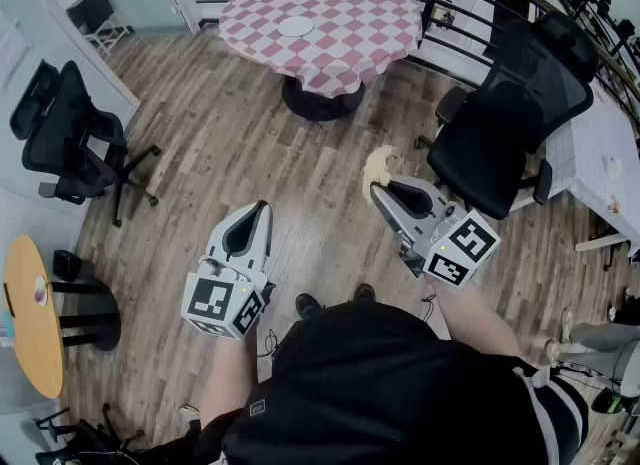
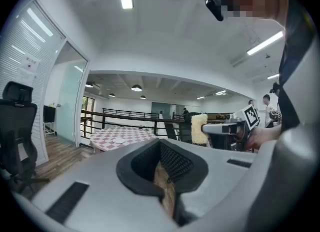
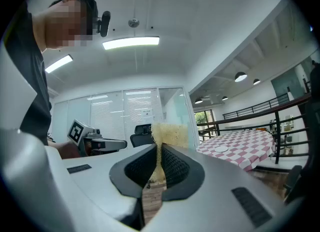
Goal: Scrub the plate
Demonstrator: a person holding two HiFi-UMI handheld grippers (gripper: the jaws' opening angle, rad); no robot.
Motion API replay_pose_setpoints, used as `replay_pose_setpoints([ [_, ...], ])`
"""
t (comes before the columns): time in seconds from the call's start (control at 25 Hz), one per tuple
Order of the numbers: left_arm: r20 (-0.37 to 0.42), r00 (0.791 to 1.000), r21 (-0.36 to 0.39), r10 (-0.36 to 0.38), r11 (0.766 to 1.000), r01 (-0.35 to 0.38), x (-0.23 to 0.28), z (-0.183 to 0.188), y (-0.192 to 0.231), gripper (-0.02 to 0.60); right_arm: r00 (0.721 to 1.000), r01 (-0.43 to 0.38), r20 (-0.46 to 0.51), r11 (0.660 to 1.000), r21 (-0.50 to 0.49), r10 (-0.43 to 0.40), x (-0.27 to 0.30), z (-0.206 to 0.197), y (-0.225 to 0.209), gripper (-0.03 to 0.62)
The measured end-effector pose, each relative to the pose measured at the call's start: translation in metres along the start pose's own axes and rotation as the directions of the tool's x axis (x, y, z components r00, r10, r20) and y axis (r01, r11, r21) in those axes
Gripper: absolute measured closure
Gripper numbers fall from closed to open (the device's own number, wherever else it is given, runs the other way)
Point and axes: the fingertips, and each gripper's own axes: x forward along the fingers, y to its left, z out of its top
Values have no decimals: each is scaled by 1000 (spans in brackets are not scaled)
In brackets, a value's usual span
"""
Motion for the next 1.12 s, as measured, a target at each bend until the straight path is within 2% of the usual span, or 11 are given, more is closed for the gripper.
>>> replay_pose_setpoints([
  [0.28, -2, 1000, 12, -1, 1000, 1, 20, 0, -20, 575, 1000, -4, 19, 1000, -9, 5, -21, 4, -17, 556],
  [0.56, -3, 1000, 26, 2, 1000, -2, 49, 2, -52, 575, 997, -67, 31, 997, -38, 68, -54, 13, -30, 554],
  [0.76, -22, 1000, 6, -6, 1000, 6, 66, -9, -67, 575, 998, -64, 27, 998, -22, 65, -65, 9, -49, 554],
  [0.92, -28, 1000, -6, -8, 1000, 7, 84, -13, -57, 575, 998, -61, 19, 998, -8, 61, -57, 7, -67, 554],
  [1.12, -30, 1000, -15, -9, 1000, 8, 118, -16, -23, 575, 998, -65, 18, 998, 25, 64, -20, 4, -97, 554],
])
